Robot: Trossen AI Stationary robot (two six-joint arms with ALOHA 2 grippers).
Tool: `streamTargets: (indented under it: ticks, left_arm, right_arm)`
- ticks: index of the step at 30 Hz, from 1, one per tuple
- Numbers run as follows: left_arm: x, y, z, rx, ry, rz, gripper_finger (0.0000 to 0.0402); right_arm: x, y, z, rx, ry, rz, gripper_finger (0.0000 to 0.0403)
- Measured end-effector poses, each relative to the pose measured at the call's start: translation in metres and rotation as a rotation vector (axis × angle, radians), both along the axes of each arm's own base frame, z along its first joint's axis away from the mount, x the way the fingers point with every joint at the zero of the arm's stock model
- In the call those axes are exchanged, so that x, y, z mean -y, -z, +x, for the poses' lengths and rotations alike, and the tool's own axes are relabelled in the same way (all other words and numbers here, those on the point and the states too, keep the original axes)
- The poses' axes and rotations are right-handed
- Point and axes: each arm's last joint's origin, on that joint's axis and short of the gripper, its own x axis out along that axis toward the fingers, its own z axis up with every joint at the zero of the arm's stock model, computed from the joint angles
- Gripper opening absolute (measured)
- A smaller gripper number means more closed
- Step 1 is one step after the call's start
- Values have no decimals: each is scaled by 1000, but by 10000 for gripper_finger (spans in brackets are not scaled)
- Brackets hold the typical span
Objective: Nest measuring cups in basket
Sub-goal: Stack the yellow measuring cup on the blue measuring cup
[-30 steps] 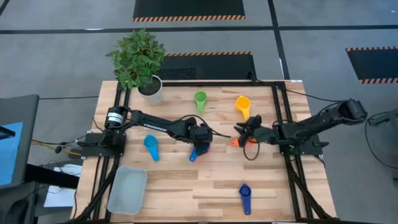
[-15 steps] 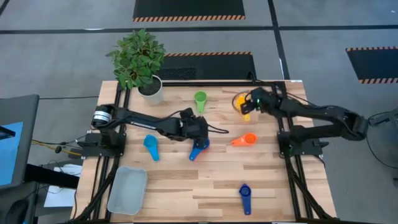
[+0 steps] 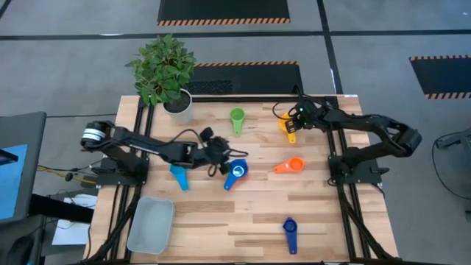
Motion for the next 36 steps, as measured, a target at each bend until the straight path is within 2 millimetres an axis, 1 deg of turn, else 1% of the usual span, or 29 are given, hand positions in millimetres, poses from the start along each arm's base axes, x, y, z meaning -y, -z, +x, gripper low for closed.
streamTargets:
  ticks: [4, 7, 9, 12, 14, 15, 17, 20, 22, 26, 28, 30, 33, 36]
  left_arm:
    - [-6, 4, -23, 62, -38, -25, 148]
    - [-7, 7, -36, 117, -44, -42, 144]
    - [-8, 9, -45, 139, -50, -53, 140]
    - [-8, 12, -53, 180, -61, -74, 133]
    - [-8, 12, -55, 196, -72, -89, 128]
    - [-8, 12, -55, 203, -77, -96, 126]
    - [-8, 12, -56, 205, -78, -99, 122]
    - [-8, 13, -56, 204, -78, -99, 118]
    - [-8, 13, -56, 204, -78, -99, 115]
    - [-8, 12, -55, 220, -74, -103, 113]
    - [-8, 10, -54, 240, -66, -114, 113]
    - [-8, 8, -52, 264, -61, -120, 113]
    - [-7, 6, -51, 286, -46, -110, 113]
    - [-7, 3, -50, 298, -31, -91, 113]
  right_arm:
    - [1, 8, 3, -23, -12, 22, 152]
    - [2, 11, 5, -27, -28, 27, 133]
    - [1, 11, 5, -26, -33, 25, 109]
    - [-1, 7, 7, -12, -45, 13, 60]
    - [-5, 3, 9, 14, -52, 7, 25]
    - [-8, 1, 11, 34, -56, 12, 16]
    - [-16, -5, 16, 90, -72, 20, 17]
    - [-31, -11, 25, 174, -109, 67, 35]
    - [-42, -13, 31, 219, -122, 103, 39]
    - [-63, -18, 44, 276, -174, 146, 20]
    - [-73, -24, 53, 294, -225, 137, 11]
    - [-84, -29, 62, 322, -250, 116, 10]
    - [-100, -34, 75, 407, -260, 77, 25]
    - [-116, -37, 90, 543, -231, 76, 38]
